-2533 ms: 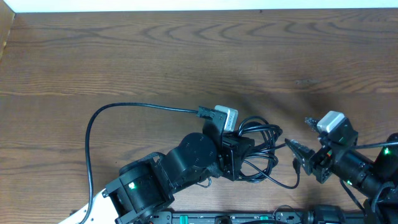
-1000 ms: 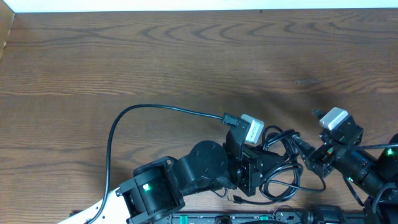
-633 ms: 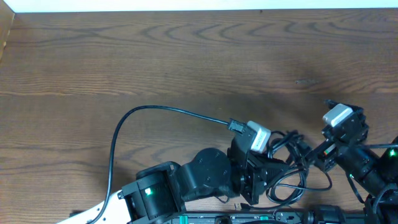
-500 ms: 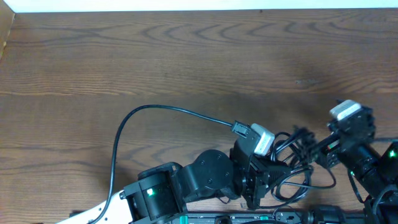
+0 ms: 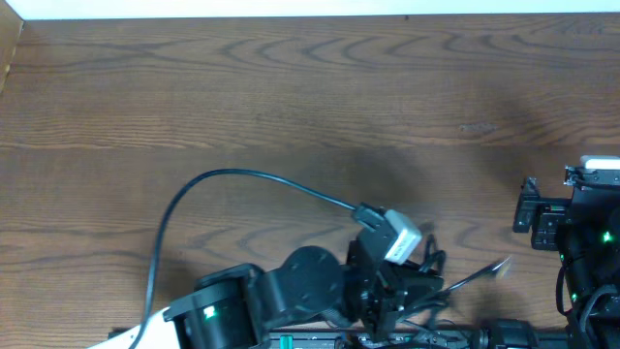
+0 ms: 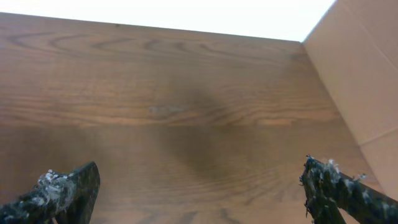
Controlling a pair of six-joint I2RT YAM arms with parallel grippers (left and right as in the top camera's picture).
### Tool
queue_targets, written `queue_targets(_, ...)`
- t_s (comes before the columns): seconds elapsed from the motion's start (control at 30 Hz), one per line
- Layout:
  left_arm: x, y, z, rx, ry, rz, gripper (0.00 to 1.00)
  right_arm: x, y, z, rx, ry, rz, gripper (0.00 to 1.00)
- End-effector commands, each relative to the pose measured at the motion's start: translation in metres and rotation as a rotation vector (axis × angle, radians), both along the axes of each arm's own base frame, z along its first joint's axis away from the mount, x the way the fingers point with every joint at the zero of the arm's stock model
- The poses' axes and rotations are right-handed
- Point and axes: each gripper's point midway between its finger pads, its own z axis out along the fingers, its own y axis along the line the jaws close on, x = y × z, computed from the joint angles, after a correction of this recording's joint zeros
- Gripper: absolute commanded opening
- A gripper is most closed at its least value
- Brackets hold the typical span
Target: Untangle cables
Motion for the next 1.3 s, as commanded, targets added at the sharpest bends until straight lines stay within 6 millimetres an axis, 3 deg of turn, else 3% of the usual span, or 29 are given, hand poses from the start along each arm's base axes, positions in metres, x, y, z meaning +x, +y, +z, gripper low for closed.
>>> queue_targets(0.0,0.011,0.015,0.021,-0.044,-0.063,0.081,0.08,0.0,0.001,0.003,0.036,-0.013,-0.009,0.99)
queue_targets(0.17,0.022,0.024,0.021,-0.033,-0.08,0.156,0.07,0.002,0.026,0.002,0.103,-0.012,0.117,0.99)
queue_targets(0.3,0.03,0.028,0.016,-0.006,-0.09,0.208,0.07,0.0,0.06,0.003,0.115,-0.007,0.338,0.99)
queue_targets(0.47,0.038,0.032,0.014,0.016,-0.134,0.249,0.08,-0.017,0.114,0.01,0.143,-0.032,0.702,0.99)
queue_targets(0.6,0.038,0.032,0.014,0.043,-0.239,0.22,0.07,-0.031,0.14,0.019,0.217,-0.061,0.863,0.99)
queue_targets(0.9,0.061,0.043,0.015,0.078,-0.304,0.352,0.07,-0.047,0.154,0.016,0.3,-0.029,0.949,0.99)
queue_targets(1.07,0.063,0.042,0.023,0.047,-0.311,0.366,0.07,-0.056,0.157,0.008,0.331,0.017,0.962,0.99)
queue_targets(1.27,0.063,0.041,0.029,0.037,-0.355,0.355,0.08,-0.076,0.174,0.013,0.293,-0.033,1.155,0.99)
